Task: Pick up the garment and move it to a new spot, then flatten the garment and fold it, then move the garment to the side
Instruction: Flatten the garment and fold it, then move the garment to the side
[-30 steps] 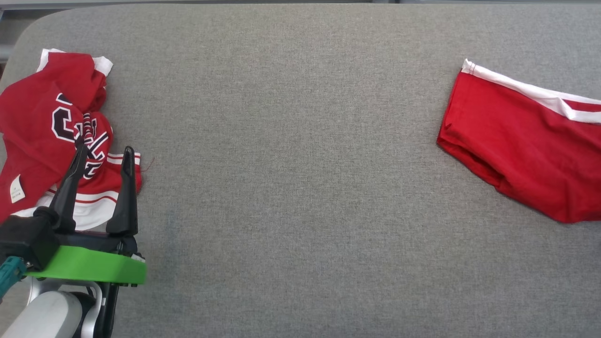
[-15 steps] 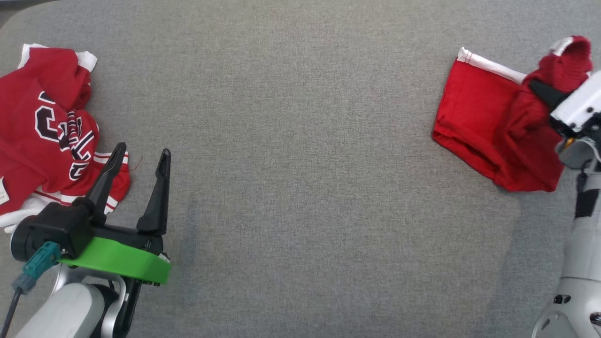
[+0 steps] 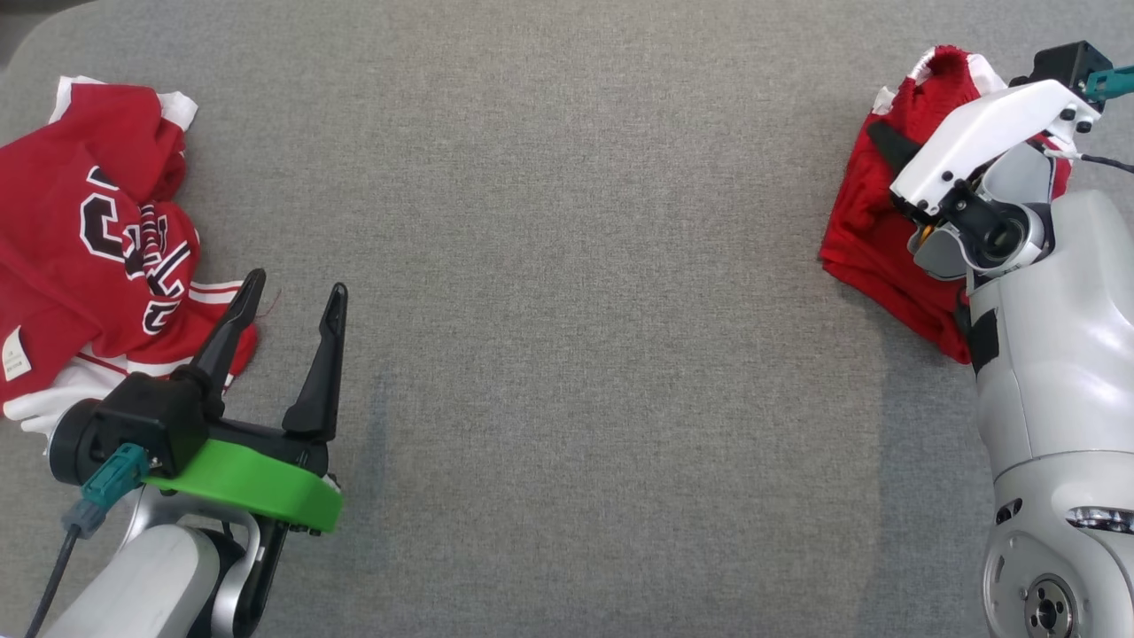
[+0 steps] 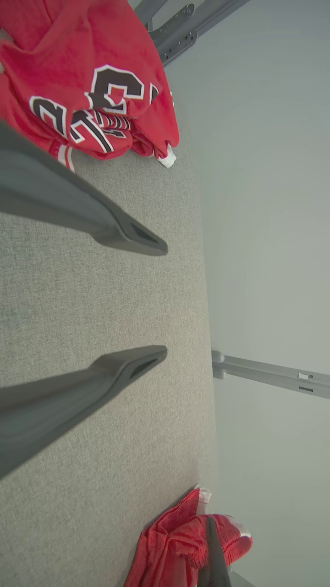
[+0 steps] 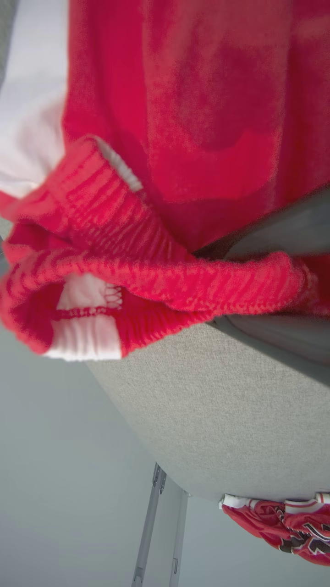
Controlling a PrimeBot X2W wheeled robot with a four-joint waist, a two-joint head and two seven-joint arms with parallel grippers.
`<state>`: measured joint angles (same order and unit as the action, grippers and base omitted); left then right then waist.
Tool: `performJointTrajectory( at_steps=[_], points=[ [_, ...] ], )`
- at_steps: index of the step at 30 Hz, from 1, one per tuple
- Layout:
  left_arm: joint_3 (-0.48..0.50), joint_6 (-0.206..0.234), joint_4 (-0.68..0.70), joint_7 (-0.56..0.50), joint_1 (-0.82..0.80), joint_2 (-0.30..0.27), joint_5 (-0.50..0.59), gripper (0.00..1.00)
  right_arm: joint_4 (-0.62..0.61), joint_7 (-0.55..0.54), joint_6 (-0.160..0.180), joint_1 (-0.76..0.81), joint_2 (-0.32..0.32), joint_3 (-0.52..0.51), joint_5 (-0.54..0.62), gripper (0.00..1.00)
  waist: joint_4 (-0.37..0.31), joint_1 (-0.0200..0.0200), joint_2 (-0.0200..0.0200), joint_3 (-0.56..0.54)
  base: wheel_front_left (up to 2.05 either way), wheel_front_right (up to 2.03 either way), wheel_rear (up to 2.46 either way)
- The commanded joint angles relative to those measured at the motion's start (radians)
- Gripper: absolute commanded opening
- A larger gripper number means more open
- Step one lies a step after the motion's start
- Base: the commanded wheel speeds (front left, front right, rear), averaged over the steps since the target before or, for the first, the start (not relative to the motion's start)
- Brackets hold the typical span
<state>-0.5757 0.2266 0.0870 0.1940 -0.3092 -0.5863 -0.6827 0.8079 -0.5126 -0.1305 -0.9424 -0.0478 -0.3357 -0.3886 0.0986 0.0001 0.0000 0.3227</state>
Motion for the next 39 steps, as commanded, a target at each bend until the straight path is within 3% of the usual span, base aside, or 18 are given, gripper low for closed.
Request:
performJointTrajectory(
  at_steps=[1, 5, 11, 15, 18, 27, 32, 39],
  points=[
    [-0.001, -0.006, -0.008, 0.002, -0.006, 0.004, 0.001, 1.0, 0.026, 0.023, 0.0, -0.021, -0.004, 0.006, -0.003, 1.0, -0.001, -0.0001, 0.0, -0.012, 0.0, 0.0, 0.0],
    [-0.003, -0.007, -0.018, 0.009, 0.003, 0.007, -0.003, 1.0, 0.08, 0.056, 0.0, -0.045, -0.004, 0.029, -0.02, 1.0, -0.007, -0.0001, 0.0, -0.026, 0.0, 0.0, 0.0],
    [-0.008, -0.003, -0.032, 0.016, 0.023, 0.014, -0.009, 1.0, 0.125, 0.077, 0.0, -0.075, -0.004, 0.176, -0.149, 1.0, -0.027, -0.0001, 0.0, -0.059, 0.0, 0.0, 0.0],
    [0.0, 0.011, -0.026, 0.021, 0.045, 0.011, -0.015, 1.0, 0.063, 0.089, 0.0, -0.039, -0.004, 0.269, -0.238, 1.0, -0.047, -0.0001, 0.0, -0.081, 0.0, 0.0, 0.0],
    [0.011, 0.024, -0.01, 0.029, 0.068, 0.004, -0.021, 1.0, -0.029, 0.094, 0.0, 0.035, -0.012, 0.295, -0.2, 1.0, -0.064, -0.0001, 0.0, -0.089, 0.0, 0.0, 0.0],
    [0.068, 0.079, 0.073, 0.057, 0.136, -0.015, 0.005, 1.0, -0.429, -0.01, 0.0, 0.381, -0.145, 0.19, -0.111, 1.0, -0.085, -0.0001, 0.0, -0.057, 0.0, 0.0, 0.0],
    [0.088, 0.09, 0.093, 0.064, 0.149, -0.02, 0.039, 1.0, -0.537, -0.052, -0.001, 0.468, -0.102, 0.094, -0.09, 1.0, -0.073, -0.0001, 0.0, -0.025, 0.0, 0.0, 0.0],
    [0.097, 0.071, 0.098, 0.069, 0.14, -0.007, 0.057, 1.0, -0.499, -0.048, 0.0, 0.441, -0.059, -0.025, -0.052, 1.0, -0.029, -0.0001, 0.0, -0.007, 0.0, 0.0, 0.0]
  ],
)
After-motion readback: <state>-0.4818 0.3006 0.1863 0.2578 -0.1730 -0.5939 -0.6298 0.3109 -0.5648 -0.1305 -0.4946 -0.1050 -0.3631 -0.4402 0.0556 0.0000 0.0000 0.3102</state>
